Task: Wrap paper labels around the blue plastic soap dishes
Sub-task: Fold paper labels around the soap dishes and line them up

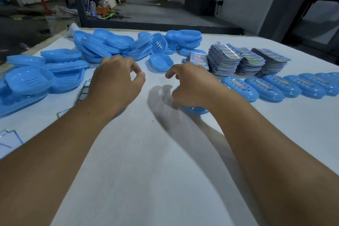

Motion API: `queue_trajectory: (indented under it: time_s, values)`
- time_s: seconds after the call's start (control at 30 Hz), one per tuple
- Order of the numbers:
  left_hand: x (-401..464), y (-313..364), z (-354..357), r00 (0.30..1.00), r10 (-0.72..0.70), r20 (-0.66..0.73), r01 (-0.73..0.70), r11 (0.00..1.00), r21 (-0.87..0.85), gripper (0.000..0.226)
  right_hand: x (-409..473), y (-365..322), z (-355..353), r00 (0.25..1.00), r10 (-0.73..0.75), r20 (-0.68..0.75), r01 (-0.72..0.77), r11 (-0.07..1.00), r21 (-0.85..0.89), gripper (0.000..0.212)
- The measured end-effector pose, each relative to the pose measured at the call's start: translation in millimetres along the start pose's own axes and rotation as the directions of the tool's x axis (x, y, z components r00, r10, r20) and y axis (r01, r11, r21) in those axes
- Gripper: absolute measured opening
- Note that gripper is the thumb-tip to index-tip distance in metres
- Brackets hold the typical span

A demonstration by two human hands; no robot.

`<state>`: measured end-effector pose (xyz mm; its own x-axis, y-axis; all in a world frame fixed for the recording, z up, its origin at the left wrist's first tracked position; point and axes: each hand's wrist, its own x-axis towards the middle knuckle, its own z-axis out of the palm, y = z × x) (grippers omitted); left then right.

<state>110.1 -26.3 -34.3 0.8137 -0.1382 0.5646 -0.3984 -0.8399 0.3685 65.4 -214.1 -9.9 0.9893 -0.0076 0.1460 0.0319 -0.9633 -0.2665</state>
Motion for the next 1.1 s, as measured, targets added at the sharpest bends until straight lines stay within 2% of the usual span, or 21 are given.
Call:
queue_trajectory:
  time_s: [0.3,0.57,0.63,0.7,0.83,1.1]
  values:
    - [-2.1,1.2,-3.6,0.997,-0.018,0.074,0.020,1.000,-0.019,0.018,4.8,2.7,4.2,0.999,0.033,-0.029,-0.033,0.999,-0.009,0.059]
    - [-2.4,-1.0,-8.0,0.988,-0.090,0.127,0.086,0.995,0.043,0.019,6.6,-1.9,11.2,0.996,-0.004,-0.091,0.006,1.000,0.016,0.037]
    - [-0.9,-6.1,-10.7,0.991,-0.088,0.098,0.074,0.988,0.132,0.021,6.1,-4.4,12.3,0.994,-0.013,-0.110,0.016,0.999,0.030,0.034]
    - [3.6,-14.2,-15.9,0.994,-0.091,0.060,0.069,0.953,0.294,0.023,5.8,-5.9,12.4,0.992,-0.014,-0.124,0.019,0.999,0.043,0.032]
    - [15.8,-37.7,-35.5,0.973,-0.232,0.011,0.193,0.831,0.521,0.027,4.8,-5.8,12.6,0.989,-0.013,-0.147,0.024,0.997,0.077,0.029]
    - [13.0,-61.6,-57.6,0.920,-0.376,-0.108,0.362,0.713,0.601,0.040,7.0,-2.1,15.4,0.987,-0.006,-0.159,0.021,0.995,0.093,0.027]
